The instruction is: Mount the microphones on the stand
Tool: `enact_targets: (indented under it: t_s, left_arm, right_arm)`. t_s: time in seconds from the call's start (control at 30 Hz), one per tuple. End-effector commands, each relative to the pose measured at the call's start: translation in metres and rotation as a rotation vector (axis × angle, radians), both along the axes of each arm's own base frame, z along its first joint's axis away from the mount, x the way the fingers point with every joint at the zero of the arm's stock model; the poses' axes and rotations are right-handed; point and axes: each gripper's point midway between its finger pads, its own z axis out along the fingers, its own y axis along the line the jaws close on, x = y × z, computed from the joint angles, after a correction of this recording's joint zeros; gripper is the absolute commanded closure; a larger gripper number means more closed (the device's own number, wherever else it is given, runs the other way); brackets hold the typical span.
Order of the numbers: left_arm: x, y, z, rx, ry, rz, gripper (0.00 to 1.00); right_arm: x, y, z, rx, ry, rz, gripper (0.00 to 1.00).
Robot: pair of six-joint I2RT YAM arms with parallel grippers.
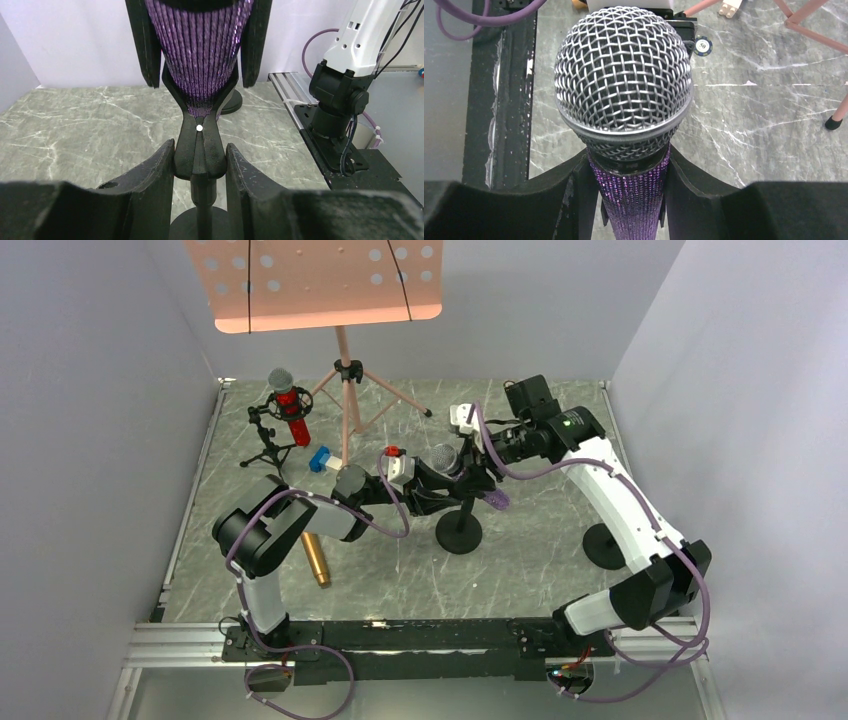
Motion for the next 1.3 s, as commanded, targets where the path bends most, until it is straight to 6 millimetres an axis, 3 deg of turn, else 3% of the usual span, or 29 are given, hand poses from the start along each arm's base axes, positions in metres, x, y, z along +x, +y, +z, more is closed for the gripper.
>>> enact_targets:
  t_s: [0.0,0.33,0.4,0.53,0.63,0.8,0.97,1.03,1.1,1.27]
  left_arm:
    - [-0.008,0.001,0.029,-0.065,-0.097,-0.023,0.82]
    - [-0.007,0.002,0.028,-0.065,-0.089,-0.017,0.8]
    - [-0.006,0.003,0.029,-0.073,-0.089,-0.009,0.66]
    - [-0.005,0.008,0.032,-0.098,-0.089,0.032,0.25]
    - [-0.005,0.011,0.034,-0.107,-0.095,0.052,0.12]
    - [-0.006,0.016,0.034,-0.113,-0.093,0.079,0.02]
    - [-0.005,0.026,0.029,-0.097,-0.092,0.141,0.01]
    - [-0.004,0.032,0.024,-0.08,-0.089,0.18,0.01]
    - [-0.006,0.038,0.02,-0.064,-0.092,0.211,0.01]
    - [-0.013,0.054,0.012,-0.027,-0.095,0.269,0.01]
  right_arm:
    - [0.005,0.007,0.004,-0.047,-0.065,-0.006,0.93]
    - [0.005,0.001,-0.017,-0.12,-0.022,-0.028,0.91]
    - [0.005,0.001,-0.016,-0.114,-0.025,-0.031,0.9]
    - [0.004,0.002,-0.011,-0.102,-0.027,-0.031,0.88]
    - [0.002,0.004,-0.009,-0.093,-0.017,-0.025,0.84]
    - [0.0,0.004,-0.006,-0.081,-0.011,-0.024,0.68]
    - [-0.002,0.0,0.007,-0.057,-0.028,-0.034,0.35]
    - [-0.003,-0.003,0.015,-0.036,-0.043,-0.041,0.15]
    - [-0.002,-0.006,0.022,-0.015,-0.059,-0.057,0.01]
    - [-0.004,-0.015,0.031,0.026,-0.061,-0.068,0.0]
